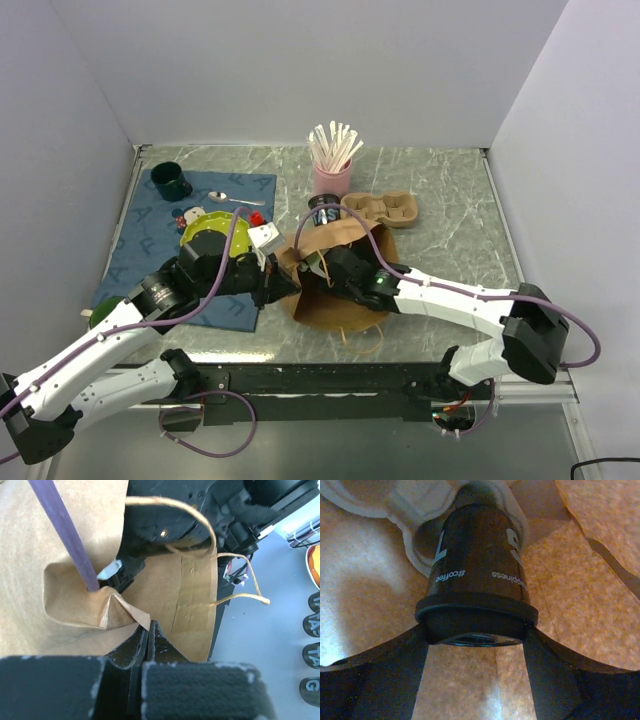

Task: Pack the takeout coffee

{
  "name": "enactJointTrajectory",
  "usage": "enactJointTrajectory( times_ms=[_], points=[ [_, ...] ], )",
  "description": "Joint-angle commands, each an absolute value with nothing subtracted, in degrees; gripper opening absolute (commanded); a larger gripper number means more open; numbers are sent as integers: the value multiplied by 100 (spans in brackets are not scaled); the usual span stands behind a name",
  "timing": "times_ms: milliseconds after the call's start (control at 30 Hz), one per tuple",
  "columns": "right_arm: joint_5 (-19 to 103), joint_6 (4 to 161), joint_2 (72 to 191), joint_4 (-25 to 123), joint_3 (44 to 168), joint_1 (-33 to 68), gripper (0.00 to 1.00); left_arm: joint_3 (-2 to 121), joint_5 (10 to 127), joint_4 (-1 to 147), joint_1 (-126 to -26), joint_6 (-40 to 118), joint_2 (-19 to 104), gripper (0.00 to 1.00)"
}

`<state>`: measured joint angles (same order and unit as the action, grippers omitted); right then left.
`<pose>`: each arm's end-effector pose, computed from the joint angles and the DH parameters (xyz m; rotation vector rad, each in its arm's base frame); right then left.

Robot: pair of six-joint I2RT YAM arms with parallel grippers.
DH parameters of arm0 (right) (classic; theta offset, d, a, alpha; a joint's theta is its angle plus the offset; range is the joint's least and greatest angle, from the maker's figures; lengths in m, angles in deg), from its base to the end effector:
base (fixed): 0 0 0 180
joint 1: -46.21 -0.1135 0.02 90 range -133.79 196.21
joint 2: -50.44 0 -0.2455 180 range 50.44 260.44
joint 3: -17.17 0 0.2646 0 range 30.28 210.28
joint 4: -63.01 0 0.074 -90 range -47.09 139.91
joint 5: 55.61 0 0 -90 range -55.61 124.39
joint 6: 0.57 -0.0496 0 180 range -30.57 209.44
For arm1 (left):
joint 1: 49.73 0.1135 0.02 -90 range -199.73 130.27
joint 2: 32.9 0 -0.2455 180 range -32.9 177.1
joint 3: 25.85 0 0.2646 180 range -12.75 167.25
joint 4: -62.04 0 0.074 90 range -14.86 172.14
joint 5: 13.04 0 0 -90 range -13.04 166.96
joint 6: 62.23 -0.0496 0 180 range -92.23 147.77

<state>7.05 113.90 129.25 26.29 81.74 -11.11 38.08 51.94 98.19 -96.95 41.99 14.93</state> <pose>0.1829 0.2429 0.1975 -1.3822 1.9048 -0.3120 0.1348 -0.1766 0.3281 0.8799 1.8594 -1.1142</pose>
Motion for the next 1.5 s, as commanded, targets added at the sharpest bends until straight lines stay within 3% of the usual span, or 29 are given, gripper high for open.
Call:
enactJointTrajectory(
  times_ms=[0,300,533,900,1167,1467],
  points=[
    [793,10790,12314,2057,8547,-934,51,4112,4576,10089,-9877,4192,1526,1],
    [1627,10552,10812,1045,8600,-934,50,4412,4760,10151,-9877,4236,1746,1],
    [2567,10420,10344,290,9249,-960,49,4964,5251,10414,-9877,4271,2123,1],
    [3736,9727,10729,-1099,11912,-969,47,6177,6324,11477,-9868,4930,2853,1],
    [3799,9216,11056,-1038,13301,-969,46,6784,6940,12260,-9868,5457,3214,2],
    [4677,8418,10459,-1162,12090,-969,45,7540,6879,12287,-9859,5940,3372,1]
  ],
)
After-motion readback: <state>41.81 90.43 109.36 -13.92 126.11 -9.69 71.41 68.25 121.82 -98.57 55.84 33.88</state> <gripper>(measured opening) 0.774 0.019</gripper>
